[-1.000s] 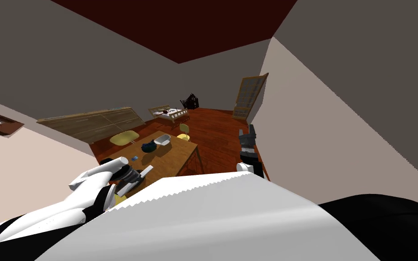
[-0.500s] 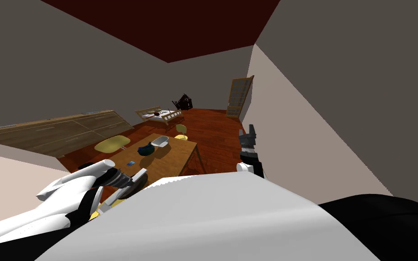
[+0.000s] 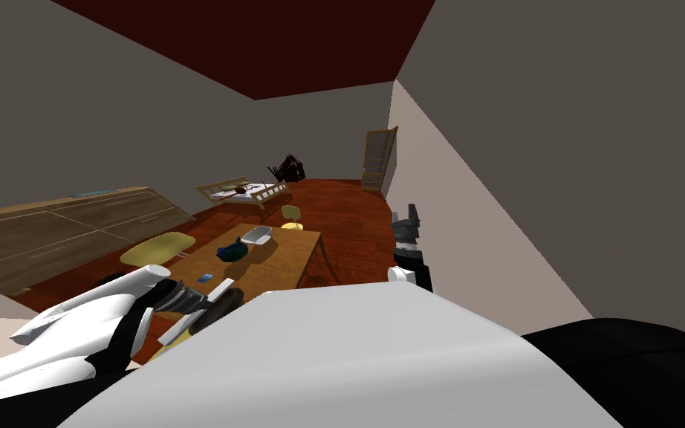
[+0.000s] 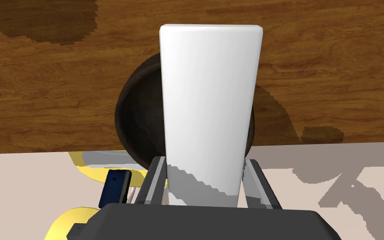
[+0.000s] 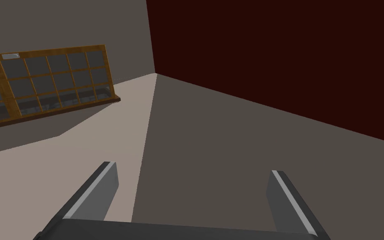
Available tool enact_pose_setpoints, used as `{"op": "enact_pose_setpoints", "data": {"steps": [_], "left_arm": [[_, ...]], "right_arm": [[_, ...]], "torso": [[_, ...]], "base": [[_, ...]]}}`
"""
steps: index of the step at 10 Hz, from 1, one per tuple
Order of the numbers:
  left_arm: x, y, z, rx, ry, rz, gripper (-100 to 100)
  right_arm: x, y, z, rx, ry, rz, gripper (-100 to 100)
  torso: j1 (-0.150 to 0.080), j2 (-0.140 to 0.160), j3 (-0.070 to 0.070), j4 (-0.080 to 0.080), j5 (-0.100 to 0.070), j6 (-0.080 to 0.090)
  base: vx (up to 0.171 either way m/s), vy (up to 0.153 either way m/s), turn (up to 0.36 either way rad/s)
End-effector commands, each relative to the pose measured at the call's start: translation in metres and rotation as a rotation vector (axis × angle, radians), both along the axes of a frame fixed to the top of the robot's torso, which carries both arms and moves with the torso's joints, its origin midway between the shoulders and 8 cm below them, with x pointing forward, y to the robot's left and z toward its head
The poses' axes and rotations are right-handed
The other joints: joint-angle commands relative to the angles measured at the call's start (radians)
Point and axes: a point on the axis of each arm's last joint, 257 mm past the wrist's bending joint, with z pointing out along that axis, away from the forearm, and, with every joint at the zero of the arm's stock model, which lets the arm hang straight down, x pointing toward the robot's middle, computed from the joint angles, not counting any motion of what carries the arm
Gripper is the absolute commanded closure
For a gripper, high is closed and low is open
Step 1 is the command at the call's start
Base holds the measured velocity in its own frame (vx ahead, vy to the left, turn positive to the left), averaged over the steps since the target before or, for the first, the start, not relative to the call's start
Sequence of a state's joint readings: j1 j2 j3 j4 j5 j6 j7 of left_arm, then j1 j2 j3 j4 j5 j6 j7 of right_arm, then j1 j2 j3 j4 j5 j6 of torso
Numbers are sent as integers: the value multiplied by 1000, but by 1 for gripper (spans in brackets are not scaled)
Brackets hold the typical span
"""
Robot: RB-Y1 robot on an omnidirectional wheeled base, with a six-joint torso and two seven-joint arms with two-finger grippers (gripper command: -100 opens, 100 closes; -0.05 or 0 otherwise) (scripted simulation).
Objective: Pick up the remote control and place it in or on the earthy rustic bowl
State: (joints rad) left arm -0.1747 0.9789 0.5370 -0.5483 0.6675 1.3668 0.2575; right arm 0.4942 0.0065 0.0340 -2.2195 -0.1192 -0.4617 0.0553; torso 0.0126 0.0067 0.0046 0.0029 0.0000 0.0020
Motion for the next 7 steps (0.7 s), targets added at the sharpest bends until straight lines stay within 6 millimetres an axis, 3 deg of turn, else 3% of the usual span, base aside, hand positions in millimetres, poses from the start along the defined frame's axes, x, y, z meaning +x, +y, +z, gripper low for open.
{"op": "enact_pose_setpoints", "data": {"steps": [1,3,4,7], "left_arm": [[-4,1,1,-11,-2,9,100],[-4,0,1,-12,-3,10,100],[-4,1,1,-12,-4,9,-100],[-4,1,1,-12,-4,9,-100]], "right_arm": [[0,0,0,0,0,0,0],[0,0,0,0,0,0,0],[0,0,0,0,0,0,0],[0,0,0,0,0,0,0]], "torso": [[0,0,0,0,0,0],[-3,-2,-1,-1,0,-1],[-7,-5,-3,-1,-1,-2],[-11,-8,-5,-2,-2,-2]], "base": [[-115,133,-179],[-69,62,-88],[-8,9,3],[0,0,0]]}}
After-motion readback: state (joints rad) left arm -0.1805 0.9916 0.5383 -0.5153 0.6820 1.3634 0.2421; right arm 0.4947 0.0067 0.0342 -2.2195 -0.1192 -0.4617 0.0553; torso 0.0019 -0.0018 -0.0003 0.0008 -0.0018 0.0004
